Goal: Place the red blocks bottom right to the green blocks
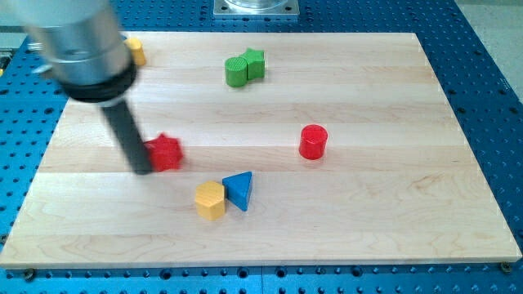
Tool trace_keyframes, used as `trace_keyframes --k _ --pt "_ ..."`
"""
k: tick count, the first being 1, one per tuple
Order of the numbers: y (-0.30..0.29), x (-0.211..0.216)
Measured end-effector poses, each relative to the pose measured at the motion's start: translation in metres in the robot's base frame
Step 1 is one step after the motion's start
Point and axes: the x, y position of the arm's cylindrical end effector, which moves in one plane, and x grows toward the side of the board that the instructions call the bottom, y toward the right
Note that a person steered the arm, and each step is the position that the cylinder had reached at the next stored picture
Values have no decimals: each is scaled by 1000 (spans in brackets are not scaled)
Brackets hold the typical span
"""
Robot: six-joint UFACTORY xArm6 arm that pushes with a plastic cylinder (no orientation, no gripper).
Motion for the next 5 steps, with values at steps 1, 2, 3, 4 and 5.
trace_keyframes --k 1,2,3,4,5 --pt "55 -1" --pt "16 -23" --pt "95 -38" --pt "196 -39" --pt "201 -52"
